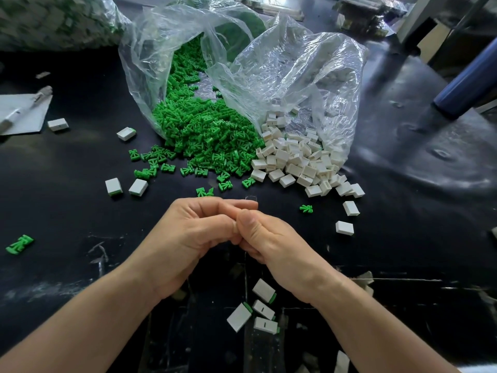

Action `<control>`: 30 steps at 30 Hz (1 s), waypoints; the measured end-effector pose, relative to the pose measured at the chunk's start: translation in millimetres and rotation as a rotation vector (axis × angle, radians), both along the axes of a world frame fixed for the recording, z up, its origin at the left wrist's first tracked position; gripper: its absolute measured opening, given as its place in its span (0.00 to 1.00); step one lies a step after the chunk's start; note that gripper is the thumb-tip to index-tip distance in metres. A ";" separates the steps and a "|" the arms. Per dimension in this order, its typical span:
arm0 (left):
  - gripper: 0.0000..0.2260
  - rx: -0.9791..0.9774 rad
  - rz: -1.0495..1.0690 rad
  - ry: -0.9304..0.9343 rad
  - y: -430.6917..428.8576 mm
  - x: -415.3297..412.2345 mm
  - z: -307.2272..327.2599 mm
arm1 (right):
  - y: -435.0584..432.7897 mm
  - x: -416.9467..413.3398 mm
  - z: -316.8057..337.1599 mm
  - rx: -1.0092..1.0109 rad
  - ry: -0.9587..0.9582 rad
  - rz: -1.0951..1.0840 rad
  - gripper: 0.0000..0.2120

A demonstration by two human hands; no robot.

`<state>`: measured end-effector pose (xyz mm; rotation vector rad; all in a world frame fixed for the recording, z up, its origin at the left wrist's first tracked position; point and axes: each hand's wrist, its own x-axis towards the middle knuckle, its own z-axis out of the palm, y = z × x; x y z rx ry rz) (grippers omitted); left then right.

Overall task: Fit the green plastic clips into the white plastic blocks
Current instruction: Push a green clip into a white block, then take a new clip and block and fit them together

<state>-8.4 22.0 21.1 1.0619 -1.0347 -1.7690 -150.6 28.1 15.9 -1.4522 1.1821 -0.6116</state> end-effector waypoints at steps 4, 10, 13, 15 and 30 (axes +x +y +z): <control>0.06 0.023 -0.006 0.038 0.0 0.3 0.0 | -0.6 -1.3 -0.5 -0.017 -0.005 0.020 0.34; 0.07 0.023 -0.009 0.021 -0.6 1.2 -1.7 | -4.5 -2.8 -5.7 -0.023 -0.033 0.013 0.35; 0.08 0.009 0.014 -0.004 -1.6 1.6 -2.4 | -6.7 -3.9 -3.8 -0.070 0.048 0.018 0.38; 0.07 -0.008 0.029 -0.024 -2.8 2.2 -1.0 | -8.8 -9.0 -0.2 -0.154 0.138 -0.038 0.34; 0.15 -0.076 -0.295 -0.331 5.0 -2.8 3.9 | -40.4 -16.6 -23.9 -0.637 0.836 -0.042 0.24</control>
